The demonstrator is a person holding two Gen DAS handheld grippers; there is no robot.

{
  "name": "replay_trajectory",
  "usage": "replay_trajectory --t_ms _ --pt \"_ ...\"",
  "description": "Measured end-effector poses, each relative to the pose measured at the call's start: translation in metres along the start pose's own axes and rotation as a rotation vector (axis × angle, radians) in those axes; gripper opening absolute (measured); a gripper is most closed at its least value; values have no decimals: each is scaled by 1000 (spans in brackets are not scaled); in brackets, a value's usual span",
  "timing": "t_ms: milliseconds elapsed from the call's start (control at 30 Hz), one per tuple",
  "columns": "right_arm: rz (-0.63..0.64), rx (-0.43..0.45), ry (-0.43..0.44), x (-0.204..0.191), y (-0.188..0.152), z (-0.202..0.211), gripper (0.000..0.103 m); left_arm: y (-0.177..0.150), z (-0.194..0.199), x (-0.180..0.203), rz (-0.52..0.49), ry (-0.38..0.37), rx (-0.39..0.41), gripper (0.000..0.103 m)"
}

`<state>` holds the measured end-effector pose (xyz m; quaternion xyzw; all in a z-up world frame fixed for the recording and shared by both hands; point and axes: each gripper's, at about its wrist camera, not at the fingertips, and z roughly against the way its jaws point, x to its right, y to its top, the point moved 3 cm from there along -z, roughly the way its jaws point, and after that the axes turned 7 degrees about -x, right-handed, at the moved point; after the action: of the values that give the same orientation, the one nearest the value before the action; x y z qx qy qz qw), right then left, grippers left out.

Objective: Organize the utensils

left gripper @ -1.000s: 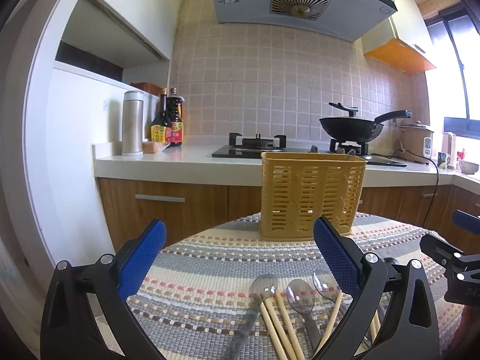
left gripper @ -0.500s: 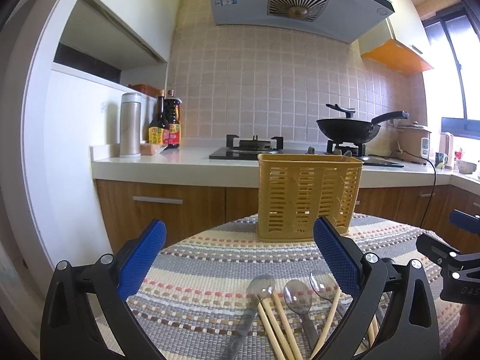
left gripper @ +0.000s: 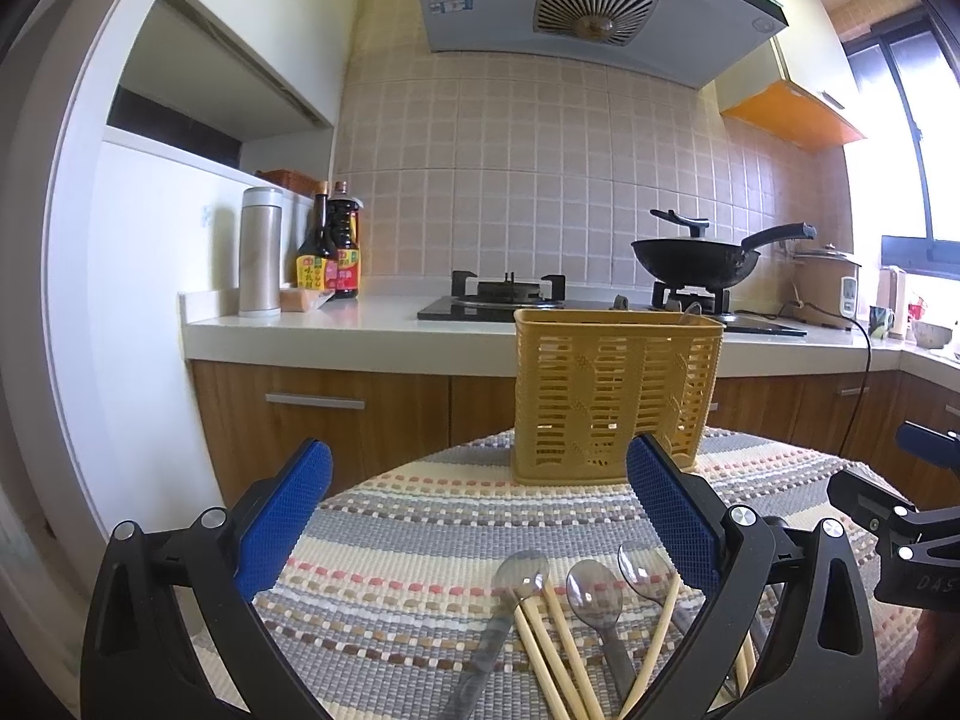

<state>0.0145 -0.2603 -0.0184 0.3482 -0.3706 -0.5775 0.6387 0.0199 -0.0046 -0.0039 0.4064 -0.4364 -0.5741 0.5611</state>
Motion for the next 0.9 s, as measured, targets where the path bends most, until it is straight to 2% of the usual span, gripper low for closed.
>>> replay_trajectory --t_ms 233,400,500,533,633,667,700,767,833,867,900 --pt "-9 -9 -17 1 -1 -4 96 -1 -3 0 -2 -16 -22 96" --pt "-78 -47 -73 16 0 -13 96 0 -17 -6 6 -95 -125 95" --pt "-119 -131 -48 25 1 -24 96 7 -18 -19 8 -186 -201 94" --pt "-152 -195 -32 31 1 -31 96 9 -19 -24 11 -210 -230 94" --pt "-215 -302 70 38 2 -39 96 13 -32 -39 23 -296 -389 90" --pt "-217 -320 98 38 4 -40 96 11 -42 -43 30 -325 -479 84" --pt "-214 -332 124 36 6 -40 96 6 -52 -45 35 -342 -572 76" --pt "-204 -370 138 34 13 -42 95 -7 -65 -50 57 -331 -707 71" --pt "-189 -409 142 33 19 -45 86 -19 -77 -54 91 -364 -820 68" --pt "-178 -434 136 34 22 -47 83 -26 -82 -55 106 -390 -868 63" --pt "-169 -451 128 34 25 -49 75 -30 -86 -54 99 -384 -894 59"
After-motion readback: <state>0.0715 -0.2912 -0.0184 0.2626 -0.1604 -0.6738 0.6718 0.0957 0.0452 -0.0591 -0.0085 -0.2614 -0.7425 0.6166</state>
